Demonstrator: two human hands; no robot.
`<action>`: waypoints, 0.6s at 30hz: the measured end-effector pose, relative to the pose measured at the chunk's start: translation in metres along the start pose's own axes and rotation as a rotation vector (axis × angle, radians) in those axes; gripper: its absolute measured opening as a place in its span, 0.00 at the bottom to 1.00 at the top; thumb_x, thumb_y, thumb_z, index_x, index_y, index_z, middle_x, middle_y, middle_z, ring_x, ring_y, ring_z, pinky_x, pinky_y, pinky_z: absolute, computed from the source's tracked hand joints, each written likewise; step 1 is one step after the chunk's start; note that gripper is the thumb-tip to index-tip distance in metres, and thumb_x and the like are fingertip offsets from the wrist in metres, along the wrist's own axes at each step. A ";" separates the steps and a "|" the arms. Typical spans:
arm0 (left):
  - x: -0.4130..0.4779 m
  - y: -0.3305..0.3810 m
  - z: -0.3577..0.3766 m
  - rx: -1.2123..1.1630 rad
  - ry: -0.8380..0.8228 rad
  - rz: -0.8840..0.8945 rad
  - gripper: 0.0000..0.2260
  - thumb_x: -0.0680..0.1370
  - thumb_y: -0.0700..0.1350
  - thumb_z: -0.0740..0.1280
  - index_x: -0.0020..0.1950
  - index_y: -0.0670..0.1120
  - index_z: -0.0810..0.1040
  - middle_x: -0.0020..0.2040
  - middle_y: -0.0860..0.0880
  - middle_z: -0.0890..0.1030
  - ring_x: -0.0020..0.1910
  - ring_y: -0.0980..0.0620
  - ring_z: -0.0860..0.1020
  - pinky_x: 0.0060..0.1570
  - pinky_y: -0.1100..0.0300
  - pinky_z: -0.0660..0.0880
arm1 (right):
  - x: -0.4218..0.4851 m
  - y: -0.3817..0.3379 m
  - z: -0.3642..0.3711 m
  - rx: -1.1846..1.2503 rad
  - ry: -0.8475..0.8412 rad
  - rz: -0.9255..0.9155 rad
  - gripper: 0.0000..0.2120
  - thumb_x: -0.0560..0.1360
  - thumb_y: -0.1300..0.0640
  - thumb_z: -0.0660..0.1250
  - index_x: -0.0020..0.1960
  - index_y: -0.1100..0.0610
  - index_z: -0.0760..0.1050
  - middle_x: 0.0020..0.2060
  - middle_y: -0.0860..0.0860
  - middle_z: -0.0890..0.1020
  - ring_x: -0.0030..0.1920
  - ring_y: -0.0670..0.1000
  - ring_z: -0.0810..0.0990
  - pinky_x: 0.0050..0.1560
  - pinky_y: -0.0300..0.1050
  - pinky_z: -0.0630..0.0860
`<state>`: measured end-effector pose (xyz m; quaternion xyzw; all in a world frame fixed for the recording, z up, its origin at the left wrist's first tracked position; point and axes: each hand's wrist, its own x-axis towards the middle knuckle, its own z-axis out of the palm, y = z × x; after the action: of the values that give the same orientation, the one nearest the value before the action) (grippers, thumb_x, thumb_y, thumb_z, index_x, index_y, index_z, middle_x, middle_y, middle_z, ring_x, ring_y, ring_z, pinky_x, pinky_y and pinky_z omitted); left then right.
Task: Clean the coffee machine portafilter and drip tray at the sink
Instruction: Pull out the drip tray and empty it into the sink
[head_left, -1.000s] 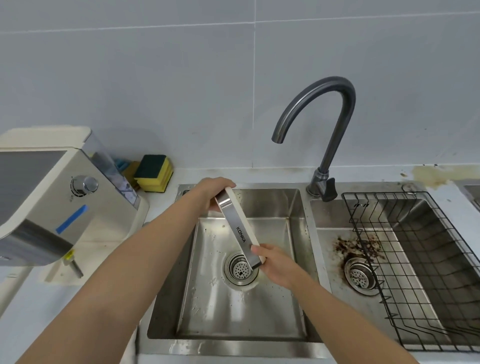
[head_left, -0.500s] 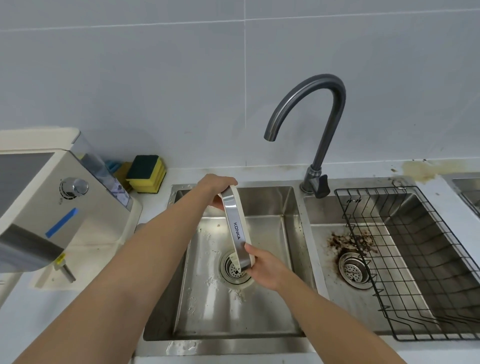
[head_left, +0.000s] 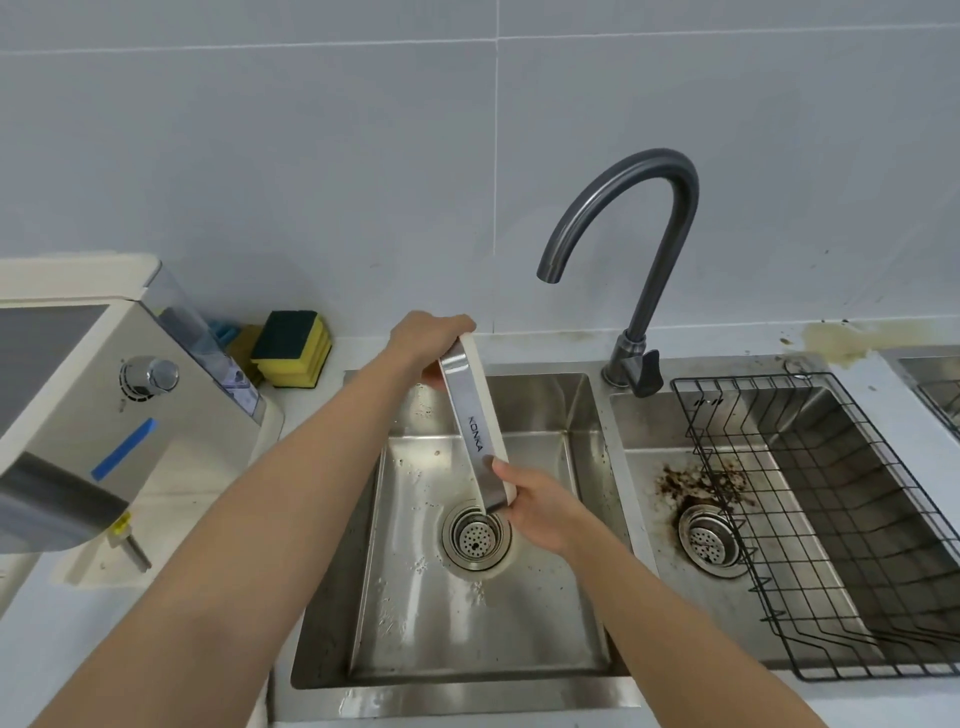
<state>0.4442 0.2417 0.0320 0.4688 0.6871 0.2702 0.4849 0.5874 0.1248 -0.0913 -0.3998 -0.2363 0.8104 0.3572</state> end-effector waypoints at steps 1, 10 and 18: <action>-0.001 -0.011 0.003 0.030 -0.011 -0.048 0.10 0.72 0.46 0.68 0.34 0.43 0.73 0.33 0.46 0.76 0.30 0.48 0.77 0.28 0.58 0.78 | 0.000 0.007 -0.002 0.003 0.010 0.054 0.13 0.67 0.56 0.69 0.50 0.58 0.82 0.49 0.55 0.83 0.51 0.54 0.81 0.65 0.51 0.70; 0.002 -0.003 -0.009 0.040 -0.067 -0.015 0.10 0.72 0.47 0.68 0.35 0.42 0.74 0.30 0.45 0.77 0.27 0.47 0.79 0.25 0.57 0.80 | 0.002 0.000 0.002 0.079 -0.018 0.083 0.17 0.66 0.59 0.70 0.54 0.63 0.78 0.50 0.58 0.81 0.52 0.56 0.79 0.63 0.50 0.72; -0.008 -0.053 0.001 0.076 -0.176 -0.248 0.08 0.76 0.42 0.64 0.39 0.40 0.72 0.35 0.43 0.76 0.34 0.44 0.79 0.30 0.52 0.78 | -0.007 0.035 -0.002 -0.026 0.009 0.263 0.13 0.65 0.59 0.71 0.49 0.60 0.78 0.41 0.60 0.81 0.46 0.61 0.79 0.54 0.53 0.77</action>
<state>0.4253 0.2122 -0.0082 0.4202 0.7045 0.1400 0.5546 0.5787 0.0977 -0.1126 -0.4356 -0.1907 0.8452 0.2440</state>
